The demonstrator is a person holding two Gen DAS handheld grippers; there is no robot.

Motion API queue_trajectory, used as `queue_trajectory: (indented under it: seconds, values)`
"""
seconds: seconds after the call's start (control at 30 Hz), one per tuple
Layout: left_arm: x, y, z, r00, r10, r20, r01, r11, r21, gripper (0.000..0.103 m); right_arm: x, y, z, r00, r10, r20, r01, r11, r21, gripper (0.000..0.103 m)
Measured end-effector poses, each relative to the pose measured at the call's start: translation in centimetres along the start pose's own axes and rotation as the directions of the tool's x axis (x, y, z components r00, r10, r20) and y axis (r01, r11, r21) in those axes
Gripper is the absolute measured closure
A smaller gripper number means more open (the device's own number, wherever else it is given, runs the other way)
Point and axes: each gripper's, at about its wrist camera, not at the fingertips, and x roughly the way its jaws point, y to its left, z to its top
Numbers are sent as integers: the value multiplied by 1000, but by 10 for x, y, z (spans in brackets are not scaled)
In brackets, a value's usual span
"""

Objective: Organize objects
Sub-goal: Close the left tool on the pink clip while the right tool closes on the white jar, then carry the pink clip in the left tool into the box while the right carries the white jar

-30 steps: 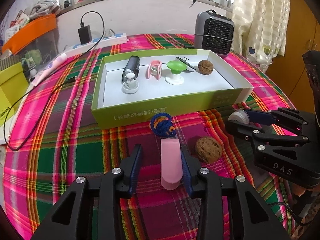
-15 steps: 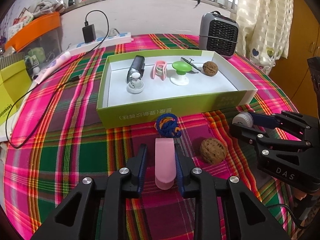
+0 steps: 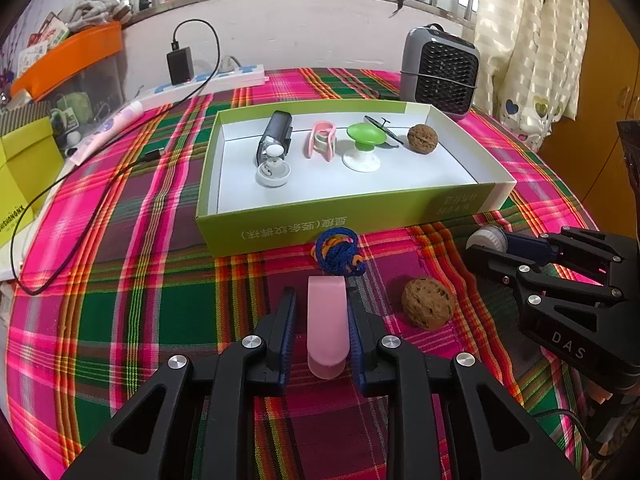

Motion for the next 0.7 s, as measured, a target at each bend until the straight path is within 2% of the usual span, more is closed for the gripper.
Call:
queue_trajectory:
  seconds: [0.07, 0.7]
  values:
    - [0, 0, 0, 1000, 1, 0, -1, 1000, -3, 83, 0, 0, 0, 1000, 1, 0, -1, 1000, -1, 83]
    - [0, 3, 0, 1000, 5, 0, -5, 1000, -7, 87, 0, 1, 0, 1000, 3, 2, -3, 1000, 0, 83]
